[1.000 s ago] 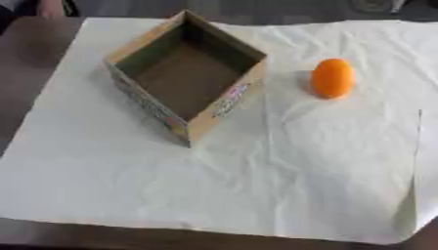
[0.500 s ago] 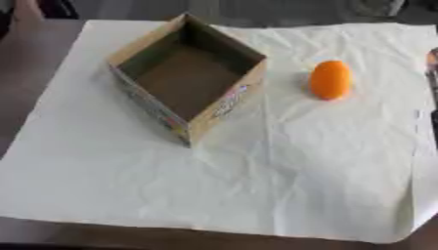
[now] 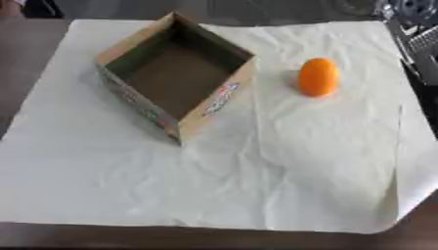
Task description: Pick up objects on the table and place them in the box.
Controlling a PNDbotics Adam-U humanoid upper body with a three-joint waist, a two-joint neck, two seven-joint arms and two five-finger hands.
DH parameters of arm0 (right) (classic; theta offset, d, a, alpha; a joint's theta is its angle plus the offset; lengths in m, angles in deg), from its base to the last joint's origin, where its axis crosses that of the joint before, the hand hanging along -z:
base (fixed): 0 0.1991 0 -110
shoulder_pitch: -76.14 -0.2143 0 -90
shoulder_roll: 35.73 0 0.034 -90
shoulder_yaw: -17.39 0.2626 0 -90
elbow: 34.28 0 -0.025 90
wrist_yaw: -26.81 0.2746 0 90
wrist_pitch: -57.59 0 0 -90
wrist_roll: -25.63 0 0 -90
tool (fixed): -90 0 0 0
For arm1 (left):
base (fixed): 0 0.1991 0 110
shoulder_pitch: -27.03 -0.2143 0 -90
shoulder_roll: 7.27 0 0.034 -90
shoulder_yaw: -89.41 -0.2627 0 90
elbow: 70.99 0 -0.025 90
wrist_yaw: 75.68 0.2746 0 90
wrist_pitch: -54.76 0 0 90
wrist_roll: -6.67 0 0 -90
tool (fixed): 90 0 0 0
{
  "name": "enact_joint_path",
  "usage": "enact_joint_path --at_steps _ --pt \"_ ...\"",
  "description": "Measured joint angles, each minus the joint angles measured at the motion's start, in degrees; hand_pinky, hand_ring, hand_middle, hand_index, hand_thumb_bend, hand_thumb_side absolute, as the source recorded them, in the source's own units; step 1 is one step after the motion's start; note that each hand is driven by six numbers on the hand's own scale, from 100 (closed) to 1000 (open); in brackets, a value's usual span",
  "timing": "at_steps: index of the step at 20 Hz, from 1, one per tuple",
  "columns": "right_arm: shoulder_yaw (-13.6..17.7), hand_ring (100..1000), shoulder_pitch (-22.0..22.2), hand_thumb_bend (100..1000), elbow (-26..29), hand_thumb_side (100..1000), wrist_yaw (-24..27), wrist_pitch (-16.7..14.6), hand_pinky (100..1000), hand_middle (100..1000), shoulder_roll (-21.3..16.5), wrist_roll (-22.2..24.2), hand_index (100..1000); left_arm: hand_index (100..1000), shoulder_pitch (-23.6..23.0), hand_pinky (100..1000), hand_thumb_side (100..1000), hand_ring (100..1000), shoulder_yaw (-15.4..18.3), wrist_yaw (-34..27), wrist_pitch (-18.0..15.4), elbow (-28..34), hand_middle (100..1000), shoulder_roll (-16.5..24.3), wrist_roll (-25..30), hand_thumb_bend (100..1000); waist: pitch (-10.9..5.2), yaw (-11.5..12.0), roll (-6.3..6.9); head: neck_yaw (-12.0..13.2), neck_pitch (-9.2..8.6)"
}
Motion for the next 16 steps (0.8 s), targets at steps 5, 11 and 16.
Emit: enact_joint_path --at_steps 5,11,16 --pt "-3.97 1000 -7.05 152 -7.12 1000 -4.37 0.26 919 880 1.23 4.41 981 739 0.0 380 753 449 0.01 0.01 0.03 0.0 671 0.0 0.04 104 0.5 -0.07 0.0 0.5 -0.14" --pt "-5.94 1000 -10.87 259 -15.27 936 -9.47 -1.78 942 903 3.71 9.41 1000 736 0.0 380 751 448 0.02 0.05 0.04 0.0 670 0.0 0.04 103 0.8 -0.15 0.0 1.36 -0.61" --pt "-4.83 1000 -12.18 370 -22.13 896 -13.66 -5.74 951 917 4.73 13.63 1000 735 0.0 380 751 447 0.02 0.08 0.09 0.0 670 0.0 0.09 102 0.82 -0.4 0.0 1.8 -0.69"
